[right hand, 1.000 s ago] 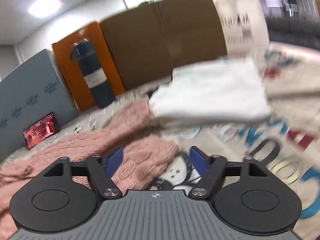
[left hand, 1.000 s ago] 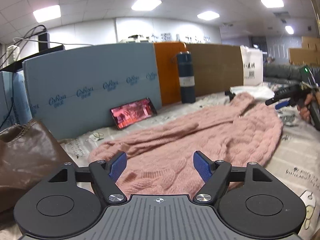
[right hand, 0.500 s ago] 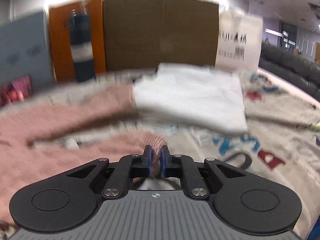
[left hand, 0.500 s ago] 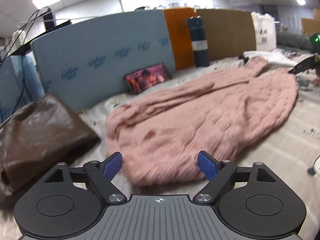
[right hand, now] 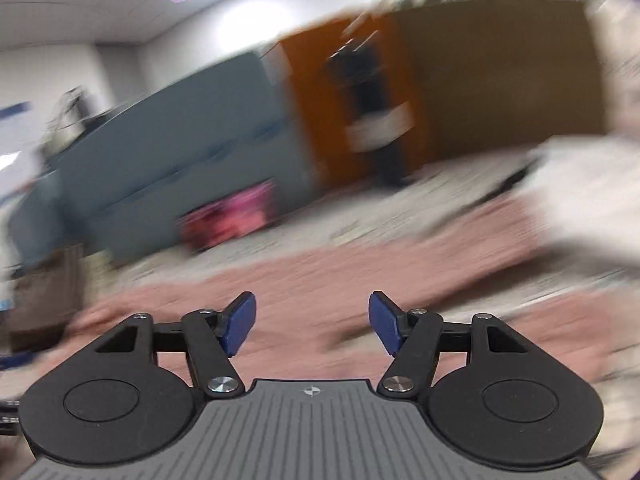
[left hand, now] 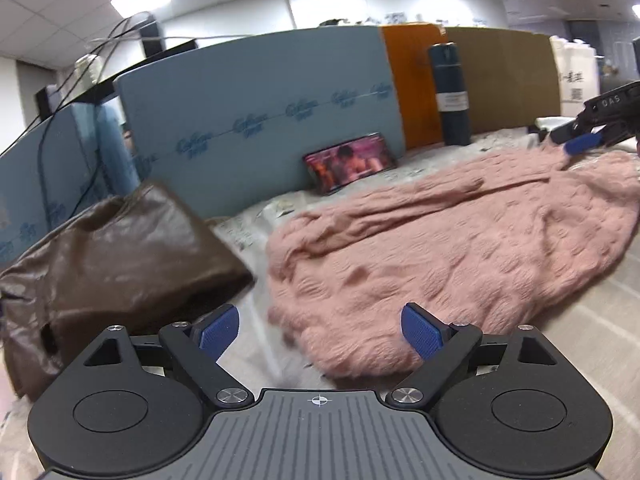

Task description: Fold clothes

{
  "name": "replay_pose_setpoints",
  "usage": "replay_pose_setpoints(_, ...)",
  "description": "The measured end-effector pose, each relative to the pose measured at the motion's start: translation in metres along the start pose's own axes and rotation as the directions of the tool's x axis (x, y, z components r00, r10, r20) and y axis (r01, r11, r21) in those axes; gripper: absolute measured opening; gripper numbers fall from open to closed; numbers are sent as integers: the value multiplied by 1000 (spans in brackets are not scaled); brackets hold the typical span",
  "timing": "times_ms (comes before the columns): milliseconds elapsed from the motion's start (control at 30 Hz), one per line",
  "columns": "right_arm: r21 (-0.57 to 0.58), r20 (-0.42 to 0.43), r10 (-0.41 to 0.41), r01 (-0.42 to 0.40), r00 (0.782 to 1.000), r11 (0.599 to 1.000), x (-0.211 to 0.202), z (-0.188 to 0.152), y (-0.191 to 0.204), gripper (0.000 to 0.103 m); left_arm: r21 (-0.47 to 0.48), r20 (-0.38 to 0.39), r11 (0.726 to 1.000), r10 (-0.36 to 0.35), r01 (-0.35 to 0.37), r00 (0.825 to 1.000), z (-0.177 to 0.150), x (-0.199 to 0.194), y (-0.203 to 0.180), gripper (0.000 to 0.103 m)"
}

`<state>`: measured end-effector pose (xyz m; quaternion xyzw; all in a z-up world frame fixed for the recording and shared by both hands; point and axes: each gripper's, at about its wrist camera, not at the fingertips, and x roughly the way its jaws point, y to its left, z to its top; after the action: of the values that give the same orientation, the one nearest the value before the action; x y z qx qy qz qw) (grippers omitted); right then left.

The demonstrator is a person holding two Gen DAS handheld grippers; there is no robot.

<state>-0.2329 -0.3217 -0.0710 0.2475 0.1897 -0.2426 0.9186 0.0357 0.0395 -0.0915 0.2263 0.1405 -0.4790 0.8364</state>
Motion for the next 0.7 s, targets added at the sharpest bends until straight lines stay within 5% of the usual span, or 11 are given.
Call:
replay_pose_setpoints(133, -33, -145, 180, -187, 973, 982, 45, -6, 41, 56, -28, 8, 999, 31, -31, 999, -5, -8, 7, 91)
replay_pose_setpoints(200, -71, -214, 179, -198, 960, 978, 60, -12, 58, 55, -37, 11, 999, 35, -35, 999, -7, -10, 9, 91)
replay_pose_setpoints(267, -142, -268, 150, -194, 952, 971, 70, -22, 73, 41, -46, 15, 999, 19, -19, 1000, -7, -10, 10, 91)
replay_pose_setpoints(300, -194, -265, 137, -192, 955, 962, 68, -27, 79, 39, -50, 17, 999, 11, -10, 1000, -7, -9, 10, 91)
replay_pose_setpoints(367, -263, -250, 145, -212, 957, 941, 61, -32, 87, 15, -44, 25, 999, -7, 8, 1000, -4, -6, 7, 91)
replay_pose_setpoints(600, -222, -108, 265, -283, 958, 933, 4, -16, 90, 14, -28, 111, 998, -58, 61, 992, 12, -2, -3, 91)
replay_pose_setpoints(700, -244, -83, 229, -242, 970, 939, -10, -19, 93, 14, 0, 136, 994, -107, 108, 985, 19, 3, -13, 91)
